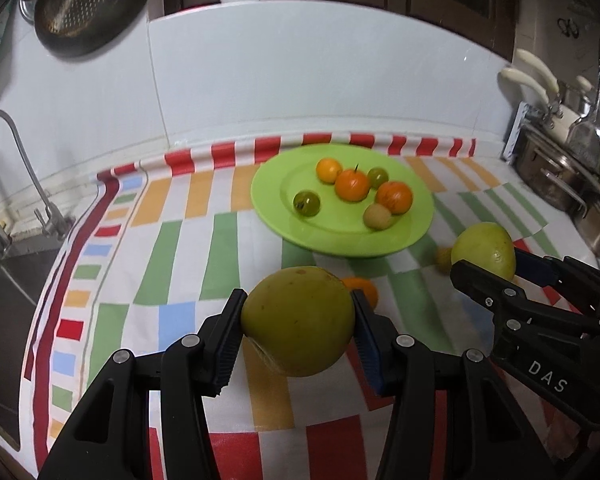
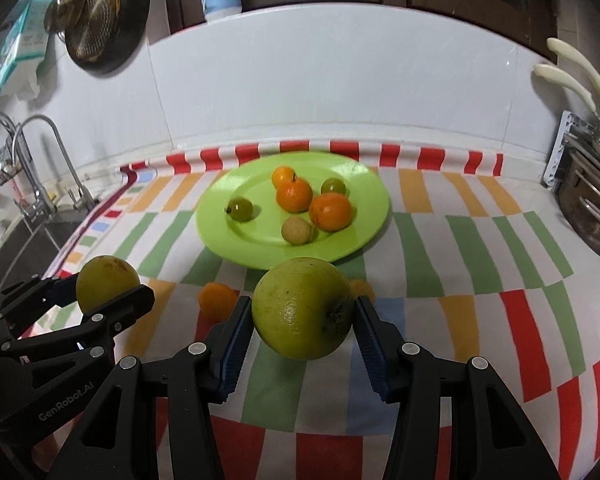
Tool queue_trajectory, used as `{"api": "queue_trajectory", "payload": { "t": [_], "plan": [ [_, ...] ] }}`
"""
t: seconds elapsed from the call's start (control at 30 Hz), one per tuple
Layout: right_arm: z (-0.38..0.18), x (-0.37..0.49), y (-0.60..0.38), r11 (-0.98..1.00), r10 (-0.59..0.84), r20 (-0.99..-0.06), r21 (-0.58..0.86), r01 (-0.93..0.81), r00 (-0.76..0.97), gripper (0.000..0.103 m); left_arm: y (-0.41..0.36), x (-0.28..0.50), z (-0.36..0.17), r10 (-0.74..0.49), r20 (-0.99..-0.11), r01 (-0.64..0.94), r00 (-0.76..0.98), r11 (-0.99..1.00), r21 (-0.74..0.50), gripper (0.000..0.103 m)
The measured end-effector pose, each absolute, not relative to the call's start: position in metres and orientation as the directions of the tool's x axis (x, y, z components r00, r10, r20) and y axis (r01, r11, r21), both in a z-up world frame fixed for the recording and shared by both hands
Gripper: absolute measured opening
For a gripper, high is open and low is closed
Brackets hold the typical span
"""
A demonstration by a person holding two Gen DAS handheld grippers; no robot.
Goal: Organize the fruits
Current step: 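Grasp the large green pomelo with the left tool while the right tool grasps a green apple, then carry the pomelo onto the plate and open the left tool while the right tool releases the apple there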
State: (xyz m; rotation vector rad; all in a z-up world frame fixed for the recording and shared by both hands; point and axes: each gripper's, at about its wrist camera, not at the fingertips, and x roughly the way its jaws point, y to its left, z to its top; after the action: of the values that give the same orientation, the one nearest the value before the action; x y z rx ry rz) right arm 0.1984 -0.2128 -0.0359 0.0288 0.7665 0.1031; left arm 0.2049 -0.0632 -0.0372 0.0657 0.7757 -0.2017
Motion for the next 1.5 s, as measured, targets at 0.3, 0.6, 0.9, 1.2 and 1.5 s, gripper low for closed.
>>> {"api": "queue_trajectory", "payload": {
  "t": [0.3,0.6,0.9,1.2,1.5],
  "plan": [
    [-0.001,0.202,-0.219,0.996,0.092,-0.631,0.060,-0.070,0.770,0.052,-0.066,0.215,-0.008,-0.169,-0.640,0.214,0.750,0.977,-0.007,0.051],
    [0.010,0.224,-0.217,0.997,0.070,-0.602,0.019,-0.073,0.795,0.052,-0.071,0.241,0.007,-0.169,-0.609,0.209,0.775,0.978,-0.004,0.051],
    [0.016,0.258,-0.223,0.998,0.052,-0.586,0.016,-0.052,0.809,0.052,-0.076,0.283,0.011,-0.146,-0.619,0.180,0.772,0.984,-0.008,0.051],
    [0.013,0.298,-0.224,0.997,0.056,-0.603,-0.013,-0.080,0.796,0.052,-0.078,0.323,-0.001,-0.137,-0.665,0.146,0.734,0.988,-0.042,0.051],
    [-0.006,0.334,-0.223,0.993,0.085,-0.645,-0.012,-0.121,0.759,0.052,-0.090,0.359,-0.020,-0.141,-0.694,0.186,0.706,0.982,-0.010,0.051]
  ]
}}
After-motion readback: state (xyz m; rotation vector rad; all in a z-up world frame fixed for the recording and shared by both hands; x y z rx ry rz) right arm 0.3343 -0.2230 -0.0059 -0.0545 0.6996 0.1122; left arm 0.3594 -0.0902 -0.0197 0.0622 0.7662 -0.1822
